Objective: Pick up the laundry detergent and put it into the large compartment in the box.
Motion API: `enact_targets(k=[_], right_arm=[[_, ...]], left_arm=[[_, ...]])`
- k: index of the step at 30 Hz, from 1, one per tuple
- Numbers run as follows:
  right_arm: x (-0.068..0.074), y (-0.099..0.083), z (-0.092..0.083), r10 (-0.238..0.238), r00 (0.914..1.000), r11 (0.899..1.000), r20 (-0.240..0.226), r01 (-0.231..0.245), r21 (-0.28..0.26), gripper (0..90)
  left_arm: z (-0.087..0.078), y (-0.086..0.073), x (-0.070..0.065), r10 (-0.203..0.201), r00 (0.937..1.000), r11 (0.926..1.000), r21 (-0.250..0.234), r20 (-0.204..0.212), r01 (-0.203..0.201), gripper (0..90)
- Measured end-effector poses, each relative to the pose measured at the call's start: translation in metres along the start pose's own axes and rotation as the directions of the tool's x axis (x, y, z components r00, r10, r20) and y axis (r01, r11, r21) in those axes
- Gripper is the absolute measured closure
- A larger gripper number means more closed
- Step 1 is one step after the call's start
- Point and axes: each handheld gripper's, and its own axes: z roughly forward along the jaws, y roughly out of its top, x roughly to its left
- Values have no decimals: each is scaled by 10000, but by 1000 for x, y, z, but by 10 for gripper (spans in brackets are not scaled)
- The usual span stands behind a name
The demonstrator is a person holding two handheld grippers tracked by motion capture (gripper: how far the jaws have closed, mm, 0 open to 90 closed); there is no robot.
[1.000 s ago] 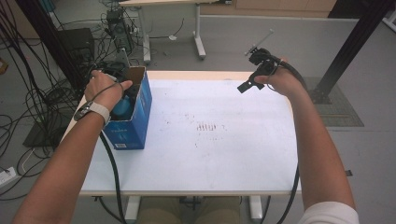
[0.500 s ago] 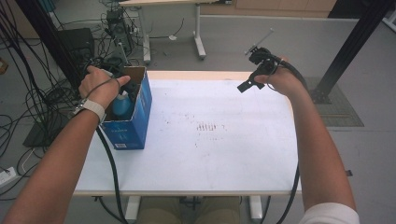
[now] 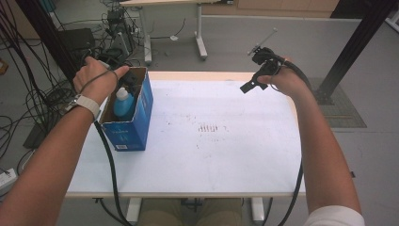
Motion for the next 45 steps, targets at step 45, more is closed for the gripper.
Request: enact_targets(k=[45], right_arm=[[-1,1,-10,184,9998,9998,-99,-184,2,107]], left_arm=[[-95,29,-62,4690,8752,8830,-816,1185,-4621,51]])
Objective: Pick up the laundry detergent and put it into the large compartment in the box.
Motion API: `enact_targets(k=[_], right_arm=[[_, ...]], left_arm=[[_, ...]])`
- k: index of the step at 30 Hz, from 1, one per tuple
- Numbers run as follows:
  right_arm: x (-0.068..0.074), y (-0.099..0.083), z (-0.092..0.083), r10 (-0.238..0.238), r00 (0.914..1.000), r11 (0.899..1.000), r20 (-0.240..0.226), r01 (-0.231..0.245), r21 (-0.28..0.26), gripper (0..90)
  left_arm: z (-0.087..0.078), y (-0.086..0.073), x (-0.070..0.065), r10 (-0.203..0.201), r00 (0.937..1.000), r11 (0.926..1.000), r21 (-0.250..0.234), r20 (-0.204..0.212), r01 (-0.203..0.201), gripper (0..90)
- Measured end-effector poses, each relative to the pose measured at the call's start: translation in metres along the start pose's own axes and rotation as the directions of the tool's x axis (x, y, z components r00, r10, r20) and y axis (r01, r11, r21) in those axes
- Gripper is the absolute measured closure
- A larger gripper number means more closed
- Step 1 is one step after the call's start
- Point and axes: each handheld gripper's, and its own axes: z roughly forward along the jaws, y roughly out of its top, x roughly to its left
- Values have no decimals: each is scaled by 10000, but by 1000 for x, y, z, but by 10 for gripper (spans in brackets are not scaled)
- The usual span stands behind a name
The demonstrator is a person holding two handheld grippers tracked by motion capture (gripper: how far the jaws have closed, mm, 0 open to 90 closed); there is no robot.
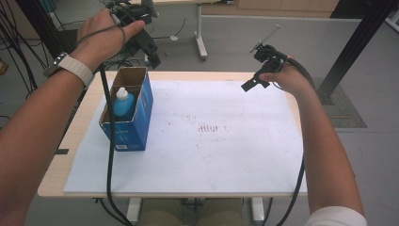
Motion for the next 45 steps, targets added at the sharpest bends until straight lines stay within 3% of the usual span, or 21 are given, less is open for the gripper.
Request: enact_targets(k=[6,12,19,24,26,31,34,40,45], right_arm=[[-1,0,0,14,10000,10000,-24,-14,8,107],[-1,-2,-2,30,10000,9999,-25,-30,-113,107],[-3,-3,-3,80,10000,9999,-12,-80,-105,107],[-2,-1,-2,69,10000,10000,-28,-69,-65,107],[-1,-1,-1,29,10000,10000,-19,-29,-57,107],[-1,-1,-1,16,10000,10000,11,-16,-49,107],[0,-1,-1,51,10000,10000,13,-51,-26,107],[2,0,-1,-31,10000,10000,13,31,-28,107],[4,1,0,-64,10000,10000,-8,63,-40,107]], left_arm=[[9,12,-6,938,9951,9952,251,306,-946,51],[25,21,-11,1691,9841,9839,500,543,-1718,51],[33,23,-13,2139,9737,9755,347,781,-2171,52],[37,25,-15,2598,9612,9644,254,929,-2631,52],[41,26,-15,2605,9604,9639,295,994,-2645,51],[50,27,-17,2912,9514,9541,427,1008,-2965,52],[55,29,-19,2928,9502,9527,514,1070,-2994,52],[62,30,-26,3360,9355,9382,490,1097,-3427,52],[68,34,-32,3852,9152,9177,556,1187,-3934,52]])
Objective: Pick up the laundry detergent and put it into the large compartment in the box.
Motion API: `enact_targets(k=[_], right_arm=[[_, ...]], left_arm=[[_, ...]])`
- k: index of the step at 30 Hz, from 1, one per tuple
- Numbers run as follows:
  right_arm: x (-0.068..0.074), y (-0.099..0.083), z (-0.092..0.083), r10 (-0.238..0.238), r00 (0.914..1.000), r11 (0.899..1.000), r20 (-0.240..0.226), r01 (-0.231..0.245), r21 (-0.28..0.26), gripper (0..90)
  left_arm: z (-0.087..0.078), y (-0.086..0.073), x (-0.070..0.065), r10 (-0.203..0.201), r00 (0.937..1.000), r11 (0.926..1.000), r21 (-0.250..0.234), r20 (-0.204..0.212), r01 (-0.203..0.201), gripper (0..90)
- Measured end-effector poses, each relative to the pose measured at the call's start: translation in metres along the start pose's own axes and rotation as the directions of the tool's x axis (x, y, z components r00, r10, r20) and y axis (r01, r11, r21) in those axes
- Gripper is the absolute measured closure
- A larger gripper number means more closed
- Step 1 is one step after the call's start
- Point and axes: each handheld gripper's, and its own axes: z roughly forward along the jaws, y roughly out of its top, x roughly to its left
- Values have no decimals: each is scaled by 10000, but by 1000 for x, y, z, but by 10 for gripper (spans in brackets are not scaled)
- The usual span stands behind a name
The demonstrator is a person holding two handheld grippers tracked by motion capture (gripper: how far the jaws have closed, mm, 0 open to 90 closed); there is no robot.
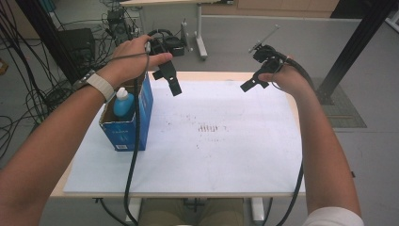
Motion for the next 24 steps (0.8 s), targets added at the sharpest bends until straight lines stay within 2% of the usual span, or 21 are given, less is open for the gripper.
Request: enact_targets(k=[9,13,24], right_arm=[[0,-3,1,42,10000,10000,-17,-42,-10,107],[0,-5,1,61,10000,10000,-23,-61,-10,107],[-1,-4,4,82,9999,10000,-71,-81,36,107]], left_arm=[[17,7,-10,628,9980,9979,151,8,-628,52],[25,8,-13,972,9952,9952,104,131,-973,52],[43,12,-17,1514,9880,9880,274,316,-1522,52]])
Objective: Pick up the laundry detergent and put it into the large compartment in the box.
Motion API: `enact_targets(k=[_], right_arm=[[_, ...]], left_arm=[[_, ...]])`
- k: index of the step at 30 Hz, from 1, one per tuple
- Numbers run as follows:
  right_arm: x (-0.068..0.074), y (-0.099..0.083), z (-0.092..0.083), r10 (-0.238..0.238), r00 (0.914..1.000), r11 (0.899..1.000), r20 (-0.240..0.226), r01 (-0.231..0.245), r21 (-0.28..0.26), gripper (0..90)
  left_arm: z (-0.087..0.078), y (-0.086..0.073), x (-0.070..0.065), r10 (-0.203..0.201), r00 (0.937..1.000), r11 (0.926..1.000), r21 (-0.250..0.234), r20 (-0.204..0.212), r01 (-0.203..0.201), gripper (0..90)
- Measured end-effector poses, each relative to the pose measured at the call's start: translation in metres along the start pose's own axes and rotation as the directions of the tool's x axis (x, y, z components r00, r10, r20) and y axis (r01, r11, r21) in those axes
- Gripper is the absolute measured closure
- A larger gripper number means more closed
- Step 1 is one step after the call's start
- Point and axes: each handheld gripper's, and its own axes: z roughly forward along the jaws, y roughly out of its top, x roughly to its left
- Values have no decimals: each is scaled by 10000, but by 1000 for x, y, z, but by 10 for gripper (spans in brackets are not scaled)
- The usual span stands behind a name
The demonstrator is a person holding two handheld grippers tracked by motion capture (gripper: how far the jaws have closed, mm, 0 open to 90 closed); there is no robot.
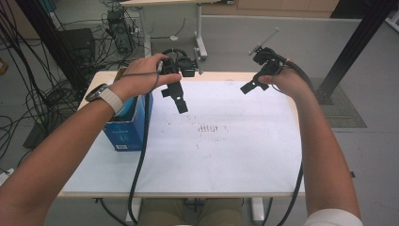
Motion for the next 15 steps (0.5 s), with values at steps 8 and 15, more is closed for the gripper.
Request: enact_targets(k=[8,15], right_arm=[[-1,1,3,0,10000,10000,-45,0,9,107],[-1,0,5,59,10000,10000,-22,-59,47,107]], left_arm=[[9,-3,2,93,10000,9999,-60,28,-92,52],[16,-4,2,242,9997,9997,-2,73,-242,52]])
